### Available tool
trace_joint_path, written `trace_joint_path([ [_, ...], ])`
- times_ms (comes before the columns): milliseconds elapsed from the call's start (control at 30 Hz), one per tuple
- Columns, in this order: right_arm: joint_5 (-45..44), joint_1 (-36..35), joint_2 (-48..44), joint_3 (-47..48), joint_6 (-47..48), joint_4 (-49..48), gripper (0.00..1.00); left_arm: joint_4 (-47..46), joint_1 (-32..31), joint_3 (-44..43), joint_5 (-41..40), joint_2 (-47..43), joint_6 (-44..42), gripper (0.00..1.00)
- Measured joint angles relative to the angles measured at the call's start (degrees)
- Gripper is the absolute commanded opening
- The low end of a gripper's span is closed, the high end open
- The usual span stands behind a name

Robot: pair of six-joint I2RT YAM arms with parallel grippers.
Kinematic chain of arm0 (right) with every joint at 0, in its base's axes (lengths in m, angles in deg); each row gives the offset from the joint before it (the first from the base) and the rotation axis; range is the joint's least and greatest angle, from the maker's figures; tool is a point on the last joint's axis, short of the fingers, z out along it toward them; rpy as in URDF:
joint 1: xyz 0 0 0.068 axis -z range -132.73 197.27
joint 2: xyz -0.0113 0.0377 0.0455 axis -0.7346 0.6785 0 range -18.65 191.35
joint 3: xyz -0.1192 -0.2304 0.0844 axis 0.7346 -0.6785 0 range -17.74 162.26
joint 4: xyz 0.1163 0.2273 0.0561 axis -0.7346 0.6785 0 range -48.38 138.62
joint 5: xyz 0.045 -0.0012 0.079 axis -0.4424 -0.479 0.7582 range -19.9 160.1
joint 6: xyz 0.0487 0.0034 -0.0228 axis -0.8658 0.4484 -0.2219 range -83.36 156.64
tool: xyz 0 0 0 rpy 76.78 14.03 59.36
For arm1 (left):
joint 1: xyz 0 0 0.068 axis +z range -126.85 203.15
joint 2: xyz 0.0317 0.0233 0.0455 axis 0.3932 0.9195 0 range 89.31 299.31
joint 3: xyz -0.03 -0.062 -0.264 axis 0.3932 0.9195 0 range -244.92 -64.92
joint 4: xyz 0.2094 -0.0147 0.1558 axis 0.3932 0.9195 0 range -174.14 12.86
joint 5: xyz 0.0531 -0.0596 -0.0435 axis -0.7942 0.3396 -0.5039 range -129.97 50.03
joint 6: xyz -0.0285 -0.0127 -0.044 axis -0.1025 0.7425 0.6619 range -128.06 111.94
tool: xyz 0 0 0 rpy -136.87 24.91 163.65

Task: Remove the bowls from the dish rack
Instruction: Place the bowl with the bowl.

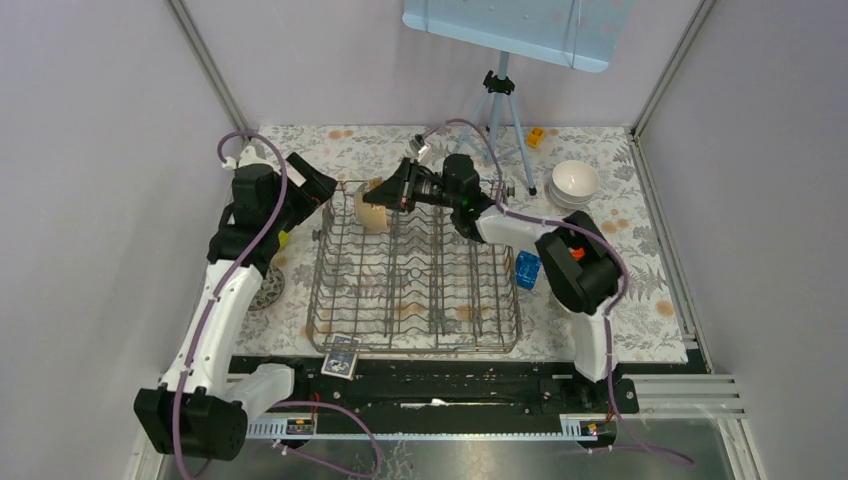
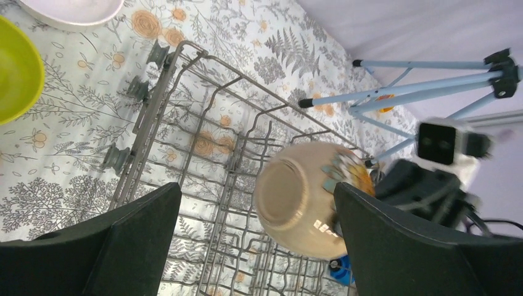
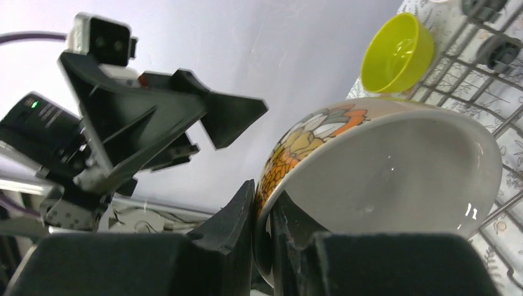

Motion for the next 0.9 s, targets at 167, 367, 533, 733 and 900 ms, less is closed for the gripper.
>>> trace_joint_path([
  [167,1.16,-0.09,-13.38,-1.99,13.84,15.26,0.0,3.04,0.42,-2.49,-2.73,-2.43,1.62,0.99],
  [367,-6.71,-3.96,-30.38,-2.08,37.73,42.66,0.0,3.41,1.4,-3.06,-3.08,-3.32,2.54,0.99],
  [533,-17.53,-14.6,-43.67,-5.25,53.0,59.95,0.0,-2.75,1.4,2.1,2.43,-5.6,3.96,0.99],
  [733,-31.36,-20.31,-56.41,-13.0,60.41,73.9,0.0,-10.45,0.9,10.08,12.48,-8.83,4.83,0.99],
  [900,-43.3,-26.36,-60.72,-15.69,64.35,80.37,0.0,-9.92,-11.13,8.15,10.54,-8.07,0.96,0.99],
])
